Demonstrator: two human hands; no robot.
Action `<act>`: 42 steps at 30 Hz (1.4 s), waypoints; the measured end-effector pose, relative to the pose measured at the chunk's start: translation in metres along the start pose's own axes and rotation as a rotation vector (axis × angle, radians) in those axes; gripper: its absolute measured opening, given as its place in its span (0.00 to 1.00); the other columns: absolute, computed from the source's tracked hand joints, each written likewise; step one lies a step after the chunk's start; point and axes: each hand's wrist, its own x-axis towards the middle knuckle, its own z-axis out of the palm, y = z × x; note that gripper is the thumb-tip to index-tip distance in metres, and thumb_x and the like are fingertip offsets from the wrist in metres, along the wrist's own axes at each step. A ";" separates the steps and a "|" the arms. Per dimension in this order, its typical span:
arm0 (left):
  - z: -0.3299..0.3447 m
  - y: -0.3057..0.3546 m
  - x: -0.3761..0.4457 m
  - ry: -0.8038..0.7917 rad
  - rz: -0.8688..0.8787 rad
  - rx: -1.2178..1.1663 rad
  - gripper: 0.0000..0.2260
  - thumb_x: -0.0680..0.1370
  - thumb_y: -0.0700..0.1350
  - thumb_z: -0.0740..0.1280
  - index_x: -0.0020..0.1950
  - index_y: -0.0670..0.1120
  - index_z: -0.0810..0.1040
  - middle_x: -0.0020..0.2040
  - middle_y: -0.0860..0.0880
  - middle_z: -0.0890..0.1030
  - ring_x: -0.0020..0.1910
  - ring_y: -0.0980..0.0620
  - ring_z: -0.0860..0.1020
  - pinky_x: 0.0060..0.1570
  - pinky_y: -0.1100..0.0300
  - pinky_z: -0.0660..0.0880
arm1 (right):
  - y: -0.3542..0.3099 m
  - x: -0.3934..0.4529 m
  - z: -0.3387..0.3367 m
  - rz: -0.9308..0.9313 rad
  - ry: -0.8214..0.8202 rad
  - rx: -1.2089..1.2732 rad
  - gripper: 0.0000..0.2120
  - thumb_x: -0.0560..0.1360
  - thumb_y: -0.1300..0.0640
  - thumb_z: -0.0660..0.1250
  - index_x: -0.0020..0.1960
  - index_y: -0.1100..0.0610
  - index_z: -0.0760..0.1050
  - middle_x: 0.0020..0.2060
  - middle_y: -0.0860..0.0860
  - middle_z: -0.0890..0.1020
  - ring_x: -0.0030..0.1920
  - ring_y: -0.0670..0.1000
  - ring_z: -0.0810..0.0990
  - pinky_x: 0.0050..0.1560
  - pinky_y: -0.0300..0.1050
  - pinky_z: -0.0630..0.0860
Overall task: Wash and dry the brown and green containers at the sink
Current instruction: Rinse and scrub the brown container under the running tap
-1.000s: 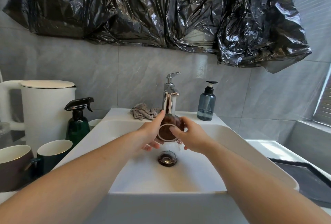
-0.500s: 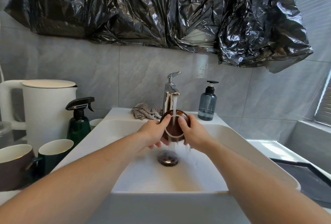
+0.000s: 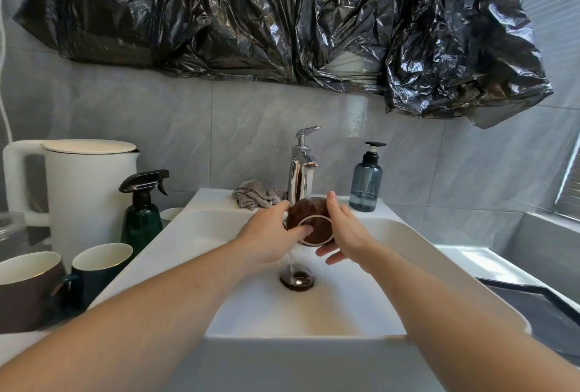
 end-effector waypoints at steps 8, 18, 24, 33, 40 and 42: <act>0.001 -0.003 0.002 -0.006 -0.002 0.013 0.13 0.78 0.58 0.73 0.59 0.57 0.76 0.46 0.53 0.83 0.47 0.44 0.82 0.51 0.45 0.81 | -0.002 0.000 0.000 -0.023 -0.008 0.014 0.25 0.84 0.36 0.54 0.66 0.55 0.71 0.52 0.60 0.84 0.38 0.57 0.87 0.36 0.48 0.84; -0.004 0.009 0.008 -0.068 -0.223 -0.561 0.28 0.77 0.27 0.56 0.71 0.50 0.69 0.62 0.39 0.78 0.45 0.43 0.82 0.40 0.51 0.83 | -0.005 -0.004 0.004 -0.173 -0.033 0.145 0.13 0.79 0.52 0.72 0.49 0.59 0.70 0.54 0.63 0.83 0.53 0.59 0.85 0.53 0.56 0.85; -0.009 0.012 0.008 -0.054 -0.273 -0.728 0.27 0.74 0.33 0.61 0.72 0.48 0.71 0.65 0.39 0.76 0.61 0.38 0.79 0.55 0.44 0.83 | -0.001 -0.003 0.006 -0.172 -0.059 0.099 0.21 0.66 0.60 0.84 0.50 0.58 0.74 0.52 0.57 0.85 0.50 0.60 0.88 0.53 0.57 0.85; -0.004 0.006 0.003 0.008 -0.266 -0.435 0.24 0.80 0.32 0.62 0.74 0.52 0.71 0.66 0.45 0.78 0.53 0.39 0.84 0.37 0.48 0.86 | -0.003 -0.007 0.006 -0.277 -0.081 0.000 0.46 0.62 0.64 0.86 0.69 0.51 0.63 0.62 0.41 0.74 0.53 0.50 0.85 0.47 0.41 0.84; -0.002 0.005 0.004 0.103 -0.208 -0.272 0.20 0.80 0.33 0.65 0.70 0.50 0.72 0.62 0.46 0.80 0.56 0.44 0.80 0.44 0.52 0.83 | -0.004 -0.005 0.010 -0.200 -0.137 0.036 0.38 0.69 0.66 0.80 0.72 0.51 0.66 0.57 0.49 0.79 0.53 0.52 0.85 0.52 0.48 0.86; -0.001 0.005 0.005 0.086 -0.198 -0.235 0.20 0.82 0.34 0.65 0.71 0.51 0.70 0.63 0.46 0.79 0.57 0.45 0.78 0.40 0.60 0.77 | -0.003 -0.003 0.011 -0.165 -0.112 -0.027 0.27 0.74 0.62 0.76 0.69 0.53 0.69 0.56 0.52 0.80 0.53 0.56 0.85 0.51 0.53 0.86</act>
